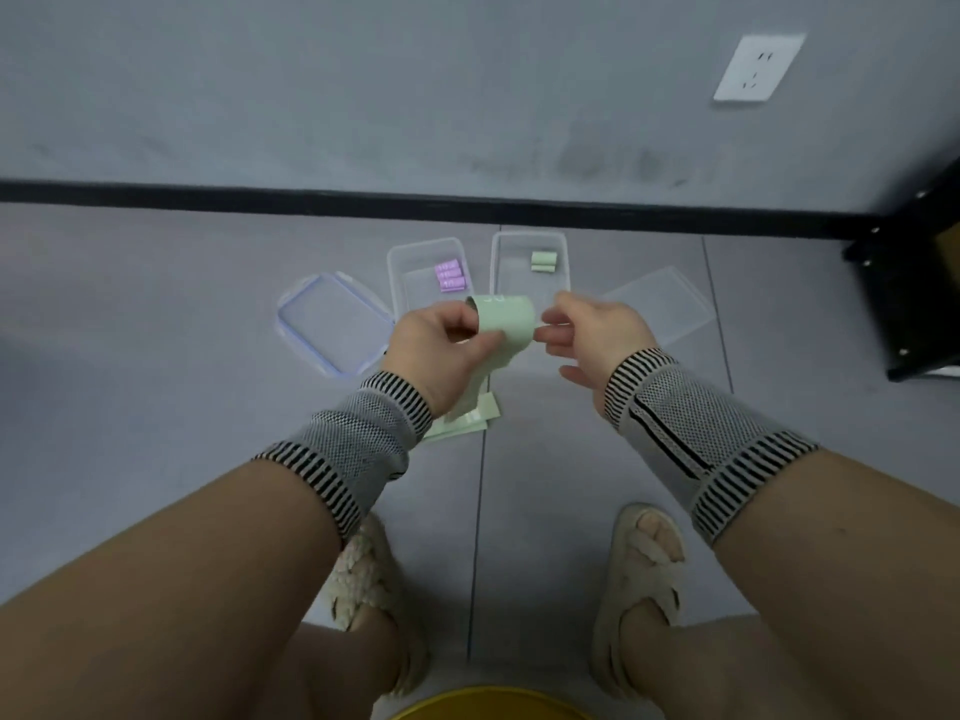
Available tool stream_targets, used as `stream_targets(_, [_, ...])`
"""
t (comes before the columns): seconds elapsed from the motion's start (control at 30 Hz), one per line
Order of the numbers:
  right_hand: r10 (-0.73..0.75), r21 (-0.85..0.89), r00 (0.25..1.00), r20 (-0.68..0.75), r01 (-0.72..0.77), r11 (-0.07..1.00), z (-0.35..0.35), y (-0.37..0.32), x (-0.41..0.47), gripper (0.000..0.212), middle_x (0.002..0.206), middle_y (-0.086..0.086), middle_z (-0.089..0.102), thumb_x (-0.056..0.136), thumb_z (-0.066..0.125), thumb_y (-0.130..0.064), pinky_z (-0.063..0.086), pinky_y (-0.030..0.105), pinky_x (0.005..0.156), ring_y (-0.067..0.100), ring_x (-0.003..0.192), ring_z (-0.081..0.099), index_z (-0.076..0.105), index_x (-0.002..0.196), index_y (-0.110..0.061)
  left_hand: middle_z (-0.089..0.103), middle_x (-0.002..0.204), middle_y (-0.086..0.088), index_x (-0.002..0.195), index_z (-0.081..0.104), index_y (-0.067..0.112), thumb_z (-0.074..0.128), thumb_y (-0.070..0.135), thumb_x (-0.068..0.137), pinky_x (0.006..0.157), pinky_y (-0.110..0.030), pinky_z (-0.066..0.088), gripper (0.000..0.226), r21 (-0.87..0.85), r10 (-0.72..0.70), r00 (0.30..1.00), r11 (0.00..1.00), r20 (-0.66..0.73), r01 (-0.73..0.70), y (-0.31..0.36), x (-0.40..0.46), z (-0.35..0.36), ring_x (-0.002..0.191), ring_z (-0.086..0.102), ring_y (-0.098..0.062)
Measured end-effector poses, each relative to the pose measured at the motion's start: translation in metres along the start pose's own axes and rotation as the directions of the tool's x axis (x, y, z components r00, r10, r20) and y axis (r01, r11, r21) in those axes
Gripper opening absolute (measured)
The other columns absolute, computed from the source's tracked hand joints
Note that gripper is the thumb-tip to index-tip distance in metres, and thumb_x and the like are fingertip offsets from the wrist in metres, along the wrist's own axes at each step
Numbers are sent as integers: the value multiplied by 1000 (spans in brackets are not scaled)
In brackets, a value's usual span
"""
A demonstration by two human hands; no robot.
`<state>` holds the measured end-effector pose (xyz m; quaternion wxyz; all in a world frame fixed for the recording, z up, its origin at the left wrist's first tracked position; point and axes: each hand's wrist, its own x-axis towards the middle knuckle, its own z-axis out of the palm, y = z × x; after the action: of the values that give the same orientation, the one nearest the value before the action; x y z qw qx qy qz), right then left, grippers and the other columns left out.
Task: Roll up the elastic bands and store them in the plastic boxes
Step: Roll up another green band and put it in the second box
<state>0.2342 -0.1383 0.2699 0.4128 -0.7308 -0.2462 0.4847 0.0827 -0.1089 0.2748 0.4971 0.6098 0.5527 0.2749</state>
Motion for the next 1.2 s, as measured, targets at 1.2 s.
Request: stream_targets(1.2, [-9, 531, 979, 201, -101, 842, -14, -17, -14, 26, 98, 18, 68, 91, 56, 0, 60, 39, 69, 26, 79, 69, 51, 117, 1, 72, 98, 0, 96, 68, 18, 57, 35, 91, 73, -25, 49, 20, -12, -199, 948, 978, 250, 208, 15, -10, -8, 91, 67, -9])
